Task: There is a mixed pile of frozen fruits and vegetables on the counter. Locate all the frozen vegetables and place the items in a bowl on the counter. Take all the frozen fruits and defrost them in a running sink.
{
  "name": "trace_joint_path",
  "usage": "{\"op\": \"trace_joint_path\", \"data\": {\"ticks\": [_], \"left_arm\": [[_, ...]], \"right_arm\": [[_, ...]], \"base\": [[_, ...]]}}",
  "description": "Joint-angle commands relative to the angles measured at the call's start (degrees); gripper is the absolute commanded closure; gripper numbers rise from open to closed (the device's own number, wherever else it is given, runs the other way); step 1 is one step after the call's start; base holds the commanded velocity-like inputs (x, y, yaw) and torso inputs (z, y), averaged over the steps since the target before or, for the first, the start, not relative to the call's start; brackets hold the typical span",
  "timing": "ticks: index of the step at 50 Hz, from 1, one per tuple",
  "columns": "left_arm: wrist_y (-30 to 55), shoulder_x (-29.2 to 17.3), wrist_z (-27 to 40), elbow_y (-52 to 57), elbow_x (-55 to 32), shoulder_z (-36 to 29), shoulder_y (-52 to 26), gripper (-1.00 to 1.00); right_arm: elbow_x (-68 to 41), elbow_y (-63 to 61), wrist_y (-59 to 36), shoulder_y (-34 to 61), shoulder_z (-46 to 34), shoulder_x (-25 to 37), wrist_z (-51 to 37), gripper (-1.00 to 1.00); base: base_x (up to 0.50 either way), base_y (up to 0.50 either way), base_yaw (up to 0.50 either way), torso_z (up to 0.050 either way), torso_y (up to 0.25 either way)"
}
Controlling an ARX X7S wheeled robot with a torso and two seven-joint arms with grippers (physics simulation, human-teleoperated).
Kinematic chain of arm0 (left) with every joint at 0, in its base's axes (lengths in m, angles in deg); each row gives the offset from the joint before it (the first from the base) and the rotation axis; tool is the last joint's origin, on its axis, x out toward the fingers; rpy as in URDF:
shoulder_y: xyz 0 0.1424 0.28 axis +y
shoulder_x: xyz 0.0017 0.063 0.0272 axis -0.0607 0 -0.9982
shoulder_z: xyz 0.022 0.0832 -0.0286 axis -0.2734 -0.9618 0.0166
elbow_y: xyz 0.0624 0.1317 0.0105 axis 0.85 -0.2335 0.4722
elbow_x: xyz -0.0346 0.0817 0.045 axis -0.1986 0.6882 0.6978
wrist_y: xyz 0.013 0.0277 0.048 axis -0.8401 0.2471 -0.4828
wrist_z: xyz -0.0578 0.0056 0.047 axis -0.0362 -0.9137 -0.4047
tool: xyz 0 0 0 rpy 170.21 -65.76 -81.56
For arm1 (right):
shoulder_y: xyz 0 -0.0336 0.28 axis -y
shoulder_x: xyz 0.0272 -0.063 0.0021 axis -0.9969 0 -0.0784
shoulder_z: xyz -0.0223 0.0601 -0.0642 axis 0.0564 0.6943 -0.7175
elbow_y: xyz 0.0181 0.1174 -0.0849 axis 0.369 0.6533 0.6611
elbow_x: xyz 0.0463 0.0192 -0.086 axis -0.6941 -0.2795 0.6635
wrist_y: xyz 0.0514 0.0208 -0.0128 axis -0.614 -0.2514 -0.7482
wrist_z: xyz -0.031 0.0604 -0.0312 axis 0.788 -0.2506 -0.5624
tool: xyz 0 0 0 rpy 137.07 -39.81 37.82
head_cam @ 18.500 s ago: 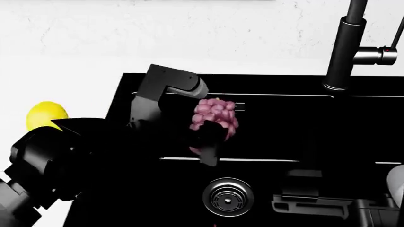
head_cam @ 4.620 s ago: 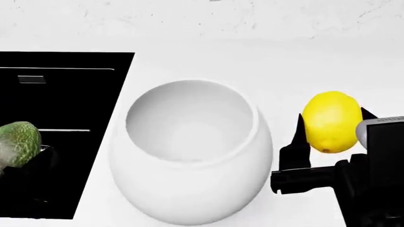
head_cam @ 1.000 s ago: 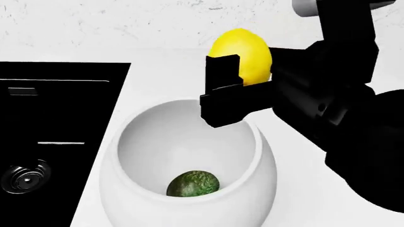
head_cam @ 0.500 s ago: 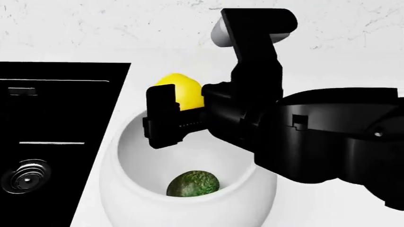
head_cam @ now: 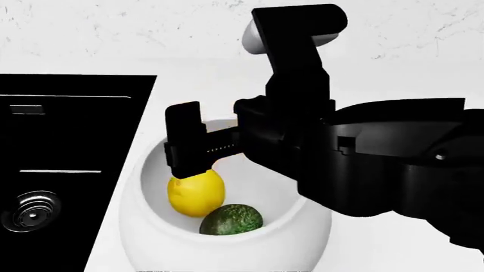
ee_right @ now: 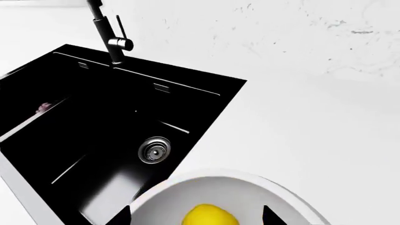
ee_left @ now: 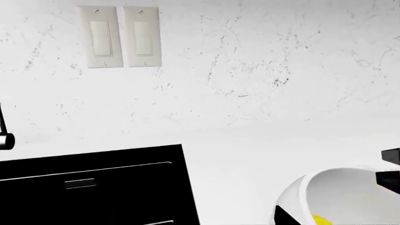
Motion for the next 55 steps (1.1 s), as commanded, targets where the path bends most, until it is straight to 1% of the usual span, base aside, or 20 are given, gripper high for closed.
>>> {"op": "trace_joint_path", "data": {"ticks": [1,6,11,14,15,18,22,24,28,30,37,39,40,43,46,48,50,52,55], "left_arm": [[0.0,1.7,-0.6,0.2,2.0,1.2,-0.1,-1.00],[-0.3,2.3,-0.1,0.2,2.6,0.9,0.5,-1.00],[-0.2,1.4,-0.1,0.8,2.2,1.1,0.5,-1.00],[-0.1,0.8,0.0,1.3,2.1,1.2,0.5,-1.00],[0.1,0.5,-0.1,1.3,2.4,0.9,0.9,-1.00],[-0.6,-0.9,-0.1,2.0,2.5,0.9,1.5,-1.00],[-0.6,-1.0,0.4,2.3,2.7,0.8,1.7,-1.00],[-0.3,-1.1,0.4,2.4,2.8,0.7,1.8,-1.00],[0.9,-1.4,0.9,2.8,2.4,0.7,1.4,-1.00],[2.1,-0.1,1.9,3.0,2.3,0.5,0.9,-1.00],[2.7,-0.5,2.3,3.2,0.7,1.6,-0.6,-1.00],[1.9,-0.3,2.1,3.3,0.7,1.6,-0.1,-1.00],[3.0,0.3,2.6,3.4,1.4,1.4,-0.4,-1.00],[4.6,0.6,2.7,3.3,-0.6,2.3,-2.5,-1.00],[6.1,0.3,2.1,2.6,-1.8,3.0,-4.1,-1.00],[6.2,0.2,2.5,3.1,-0.9,2.7,-3.7,-1.00],[5.5,1.5,2.7,2.1,-0.1,2.4,-3.0,-1.00],[5.2,1.5,2.4,2.0,0.1,2.3,-2.6,-1.00],[5.6,2.0,2.1,1.9,1.9,1.2,-1.4,-1.00]], "right_arm": [[1.7,-1.0,0.0,1.7,2.3,-0.4,0.2,-1.00],[2.1,-1.0,0.8,3.0,3.6,0.8,-0.3,-1.00],[2.6,-2.9,1.4,3.3,4.8,3.3,-0.6,-1.00],[3.7,-8.5,2.1,2.3,6.2,8.0,-1.8,-1.00],[3.7,-9.1,2.4,2.0,6.5,8.6,-2.2,-1.00],[4.5,-14.2,3.7,0.1,8.2,14.2,-4.3,-1.00],[7.2,-18.5,6.4,-2.8,9.7,19.1,-5.7,-1.00],[5.9,-19.9,7.3,-5.2,10.1,21.4,-6.0,-1.00],[7.8,-22.3,9.4,-7.7,10.9,24.0,-6.4,-1.00],[8.8,-24.1,10.2,-9.1,11.3,26.4,-6.2,-1.00],[12.7,-29.8,15.0,-16.3,11.8,33.3,-5.2,-1.00],[14.2,-31.1,16.6,-18.2,11.7,34.4,-5.3,-1.00],[15.0,-31.8,17.0,-19.1,11.4,34.8,-5.2,-1.00],[15.3,-32.2,16.9,-18.9,11.5,35.0,-5.3,-1.00],[16.1,-31.9,18.9,-20.6,11.7,35.7,-4.9,-1.00],[17.0,-31.0,19.1,-20.9,11.5,35.4,-4.6,-1.00],[17.6,-30.6,18.3,-20.5,11.2,35.2,-4.1,-1.00],[18.4,-30.4,17.5,-20.2,10.9,35.1,-4.3,-1.00],[18.0,-32.0,19.2,-21.8,11.3,37.2,-4.5,-1.00]], "base": [[0.00,0.00,0.00,0.000,0.000],[0.00,0.00,0.00,0.000,0.000],[0.00,0.00,0.00,0.000,0.000],[0.00,0.00,0.00,0.000,0.000],[0.00,0.00,0.00,0.000,0.000],[0.00,0.00,0.00,0.000,0.000],[0.00,0.00,0.00,0.000,0.000],[0.00,0.00,0.00,0.000,0.000],[0.00,0.00,0.00,0.000,0.000],[0.00,0.00,0.00,0.000,0.000],[0.00,0.00,0.00,0.000,0.000],[0.00,0.00,0.00,0.000,0.000],[0.00,0.00,0.00,0.000,0.000],[0.00,0.00,0.00,0.000,0.000],[0.00,0.00,0.00,0.000,0.000],[0.00,0.00,0.00,0.000,0.000],[0.00,0.00,0.00,0.000,0.000],[0.00,0.00,0.00,0.000,0.000],[0.00,0.00,0.00,0.000,0.000]]}}
